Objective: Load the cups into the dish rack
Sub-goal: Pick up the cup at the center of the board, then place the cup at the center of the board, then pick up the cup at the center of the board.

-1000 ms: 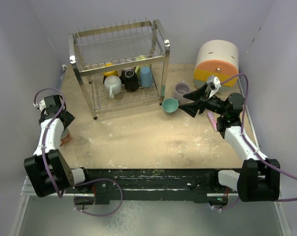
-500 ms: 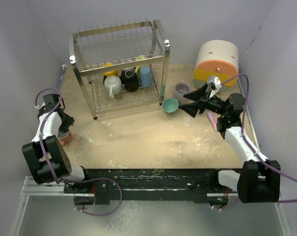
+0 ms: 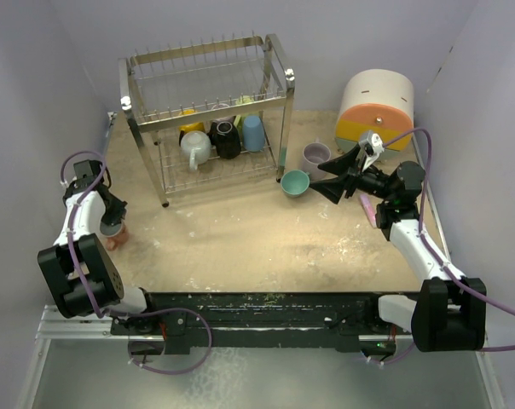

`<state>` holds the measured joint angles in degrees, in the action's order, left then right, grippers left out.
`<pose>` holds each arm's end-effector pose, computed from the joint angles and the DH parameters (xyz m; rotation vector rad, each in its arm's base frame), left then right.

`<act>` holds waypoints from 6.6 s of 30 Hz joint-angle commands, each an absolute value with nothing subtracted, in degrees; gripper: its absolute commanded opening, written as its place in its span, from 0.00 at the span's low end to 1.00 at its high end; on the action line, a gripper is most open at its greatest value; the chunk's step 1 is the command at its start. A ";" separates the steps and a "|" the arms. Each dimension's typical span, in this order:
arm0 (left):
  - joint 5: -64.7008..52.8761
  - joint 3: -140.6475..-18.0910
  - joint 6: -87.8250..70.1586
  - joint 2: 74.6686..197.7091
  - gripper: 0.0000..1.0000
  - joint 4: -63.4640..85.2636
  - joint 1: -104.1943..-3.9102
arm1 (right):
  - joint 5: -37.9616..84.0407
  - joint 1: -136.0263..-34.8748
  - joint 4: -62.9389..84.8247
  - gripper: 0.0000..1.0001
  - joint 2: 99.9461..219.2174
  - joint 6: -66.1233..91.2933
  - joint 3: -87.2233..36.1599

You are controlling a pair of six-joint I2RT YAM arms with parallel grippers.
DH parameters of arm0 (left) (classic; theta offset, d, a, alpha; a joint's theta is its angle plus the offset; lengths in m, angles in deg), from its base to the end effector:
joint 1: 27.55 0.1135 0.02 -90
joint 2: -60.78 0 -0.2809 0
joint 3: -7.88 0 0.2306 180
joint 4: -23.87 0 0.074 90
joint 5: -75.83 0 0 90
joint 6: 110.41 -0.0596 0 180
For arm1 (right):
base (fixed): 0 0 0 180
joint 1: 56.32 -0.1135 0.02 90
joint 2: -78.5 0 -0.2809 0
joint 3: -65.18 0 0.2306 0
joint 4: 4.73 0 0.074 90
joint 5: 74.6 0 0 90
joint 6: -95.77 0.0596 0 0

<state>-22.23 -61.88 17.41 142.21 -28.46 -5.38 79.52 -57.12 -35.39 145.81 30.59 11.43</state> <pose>0.2397 0.1067 0.2251 -1.3733 2.2922 0.1025 0.2306 0.0568 0.3480 -0.7268 1.3506 1.0656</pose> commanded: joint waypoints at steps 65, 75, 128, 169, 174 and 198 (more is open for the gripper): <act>-24.28 -86.03 4.56 163.70 0.11 -19.74 -83.79 | 80.50 -55.93 -25.82 0.74 146.57 18.78 6.20; -24.38 -84.45 6.80 158.68 0.55 -18.92 -83.72 | 79.86 -55.75 -24.60 0.74 146.90 16.99 5.95; -19.66 -23.12 48.34 111.03 0.93 24.29 -72.68 | 33.91 -90.78 29.32 0.59 172.06 -23.09 -20.35; -10.35 -23.80 33.58 105.30 0.86 43.82 -72.57 | 68.68 -81.38 40.00 0.00 161.39 -31.25 -19.50; -6.11 -24.75 36.34 109.40 0.86 51.00 -72.61 | 72.19 -80.28 43.42 0.00 160.76 -34.55 -20.78; -3.80 -23.97 46.78 109.89 0.86 60.93 -72.37 | 37.29 -79.31 56.92 0.00 149.70 -52.81 -38.43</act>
<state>-5.09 -22.42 46.13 109.88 54.44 -72.79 42.69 -79.44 55.30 152.28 -47.94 -32.99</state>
